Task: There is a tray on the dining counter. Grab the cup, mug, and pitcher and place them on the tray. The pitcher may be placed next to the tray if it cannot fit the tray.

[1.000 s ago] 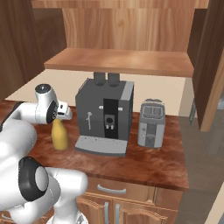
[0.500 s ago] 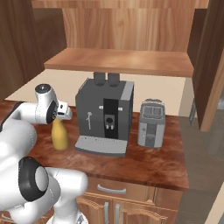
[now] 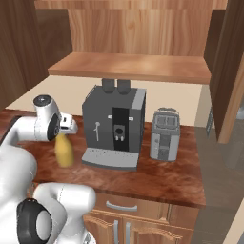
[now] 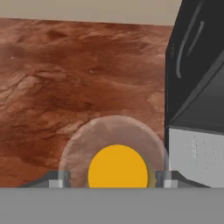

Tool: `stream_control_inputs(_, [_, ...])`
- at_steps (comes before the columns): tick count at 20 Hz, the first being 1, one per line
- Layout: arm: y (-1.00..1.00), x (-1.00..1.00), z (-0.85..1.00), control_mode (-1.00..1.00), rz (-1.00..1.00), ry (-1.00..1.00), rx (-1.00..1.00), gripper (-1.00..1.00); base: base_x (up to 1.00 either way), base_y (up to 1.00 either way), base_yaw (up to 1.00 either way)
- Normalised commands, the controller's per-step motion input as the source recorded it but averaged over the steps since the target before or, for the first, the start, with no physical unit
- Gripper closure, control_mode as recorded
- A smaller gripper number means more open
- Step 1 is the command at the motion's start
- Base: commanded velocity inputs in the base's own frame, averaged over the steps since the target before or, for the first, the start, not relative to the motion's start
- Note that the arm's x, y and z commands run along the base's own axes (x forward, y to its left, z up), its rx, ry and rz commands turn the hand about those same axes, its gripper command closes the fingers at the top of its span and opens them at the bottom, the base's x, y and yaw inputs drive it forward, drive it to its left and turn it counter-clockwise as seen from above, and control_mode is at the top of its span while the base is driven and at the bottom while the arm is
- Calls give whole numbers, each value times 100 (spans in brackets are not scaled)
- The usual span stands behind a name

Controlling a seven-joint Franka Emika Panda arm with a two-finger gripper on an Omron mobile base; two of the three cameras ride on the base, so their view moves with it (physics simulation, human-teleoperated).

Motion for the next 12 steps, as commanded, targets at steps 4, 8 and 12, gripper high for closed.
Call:
stream_control_inputs(4, [-40,-61,7,-100,0,-4,0,100,0,0,0])
stream_control_inputs(8, [-29,-64,24,-100,0,0,0,100,0,0,0])
stream_control_inputs(12, [-27,-54,38,-100,0,0,0,100,0,0,0])
